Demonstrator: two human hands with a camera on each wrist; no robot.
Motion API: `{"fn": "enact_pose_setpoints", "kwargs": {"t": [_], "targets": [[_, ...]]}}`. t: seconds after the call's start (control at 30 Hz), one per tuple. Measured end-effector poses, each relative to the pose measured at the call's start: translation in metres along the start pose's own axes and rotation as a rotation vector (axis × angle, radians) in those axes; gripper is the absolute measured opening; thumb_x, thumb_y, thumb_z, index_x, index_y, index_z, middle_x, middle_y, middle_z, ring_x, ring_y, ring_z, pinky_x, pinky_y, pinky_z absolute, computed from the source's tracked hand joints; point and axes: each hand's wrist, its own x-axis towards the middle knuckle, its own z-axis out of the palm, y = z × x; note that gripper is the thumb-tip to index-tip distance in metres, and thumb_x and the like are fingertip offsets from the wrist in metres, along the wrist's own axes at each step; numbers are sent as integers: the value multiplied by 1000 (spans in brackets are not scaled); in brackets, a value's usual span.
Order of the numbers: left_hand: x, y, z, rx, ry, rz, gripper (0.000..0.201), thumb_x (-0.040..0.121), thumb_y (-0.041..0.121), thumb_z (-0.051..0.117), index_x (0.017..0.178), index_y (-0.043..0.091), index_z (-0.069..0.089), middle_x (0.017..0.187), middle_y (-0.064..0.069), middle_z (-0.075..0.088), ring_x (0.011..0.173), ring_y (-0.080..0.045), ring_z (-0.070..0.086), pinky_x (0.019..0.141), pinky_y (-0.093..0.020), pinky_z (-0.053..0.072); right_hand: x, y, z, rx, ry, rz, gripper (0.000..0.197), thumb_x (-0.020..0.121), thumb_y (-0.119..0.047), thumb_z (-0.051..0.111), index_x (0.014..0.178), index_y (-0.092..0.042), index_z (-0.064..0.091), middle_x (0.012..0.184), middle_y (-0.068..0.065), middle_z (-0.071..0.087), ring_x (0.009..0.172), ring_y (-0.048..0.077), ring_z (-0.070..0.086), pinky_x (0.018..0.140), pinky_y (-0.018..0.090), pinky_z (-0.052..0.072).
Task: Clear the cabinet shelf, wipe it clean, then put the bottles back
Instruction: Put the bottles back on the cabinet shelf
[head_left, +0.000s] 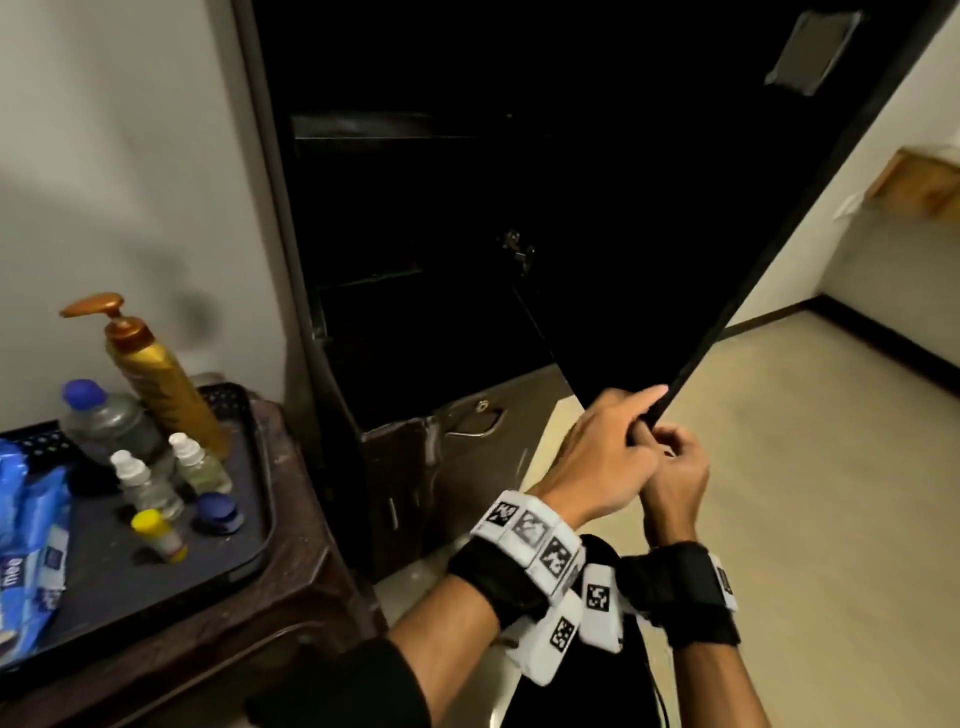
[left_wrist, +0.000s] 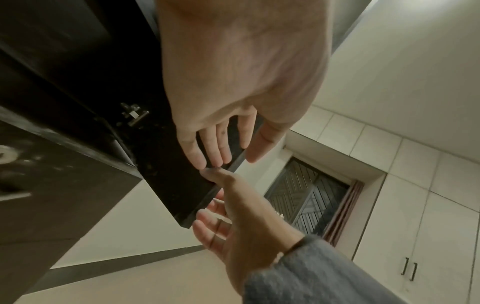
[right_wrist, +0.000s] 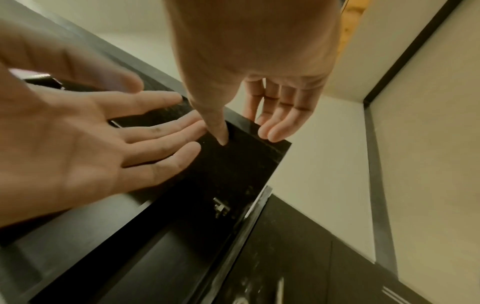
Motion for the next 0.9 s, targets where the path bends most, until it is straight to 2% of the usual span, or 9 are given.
{"fn": "enact_pose_setpoints", "kwargs": {"t": [0.1,0.17,0.3,0.43,0.57,0.67,0.73,0.83,0.9], "targets": [[22,6,31,5,-99,-81,75,83,18,50,154,32,31,151,5,39,139,-15,39,113,-37,37,37,8,-26,-43,57,27,30,72,-50,77,80,-21,69,81,2,71,71,16,63,70,33,50],[35,9,43,-26,-98,-121,74,84,21,51,154,29,30,151,4,40,140,-15,39,115,-40,36,62,10,-37,-86,71,51,30,77,-46,83,85,-19,72,80,-1,71,70,16,65,73,36,53],[44,-3,48,-71,20,-151,49,85,19,53,134,24,58,132,4,61,123,-13,55,108,-37,43,100,17,-47,-182,79,94,54,66,-71,80,87,-21,74,81,3,75,83,32,74,82,51,63],[26,-25,36,-48,150,-160,25,89,13,55,101,24,74,101,7,73,100,-10,65,96,-32,52,108,21,-49,-246,84,83,59,66,-76,76,88,-22,73,81,3,76,86,34,75,84,53,62],[-9,-45,6,-25,208,-176,20,90,12,59,93,23,77,93,9,74,95,-8,66,89,-24,52,67,5,-39,-329,97,60,51,88,-59,68,120,-20,72,114,5,76,111,31,70,99,42,55],[-40,-57,-22,-43,278,-196,22,87,9,60,90,23,77,87,10,75,89,-4,69,87,-24,54,19,-10,-24,-336,62,50,53,93,-44,68,138,-15,63,135,10,68,127,33,61,105,40,45],[-63,-64,-46,-57,329,-190,26,85,7,58,87,25,76,83,11,75,86,-5,70,89,-29,55,-10,-15,-4,-310,-15,60,52,94,-40,69,140,-17,63,138,6,66,123,26,62,104,37,44],[-95,-73,-85,-26,435,-179,29,82,3,57,85,24,76,80,10,75,83,-7,71,89,-33,56,-48,-17,37,-317,-201,-6,38,93,-36,71,128,-22,71,126,-1,72,90,3,64,94,28,47],[-121,-78,-117,-24,537,-184,28,81,2,58,85,22,76,80,7,76,82,-10,72,89,-36,56,-80,-21,73,-295,-351,-62,29,90,-35,72,116,-25,76,113,-5,76,94,6,69,97,32,53]]}}
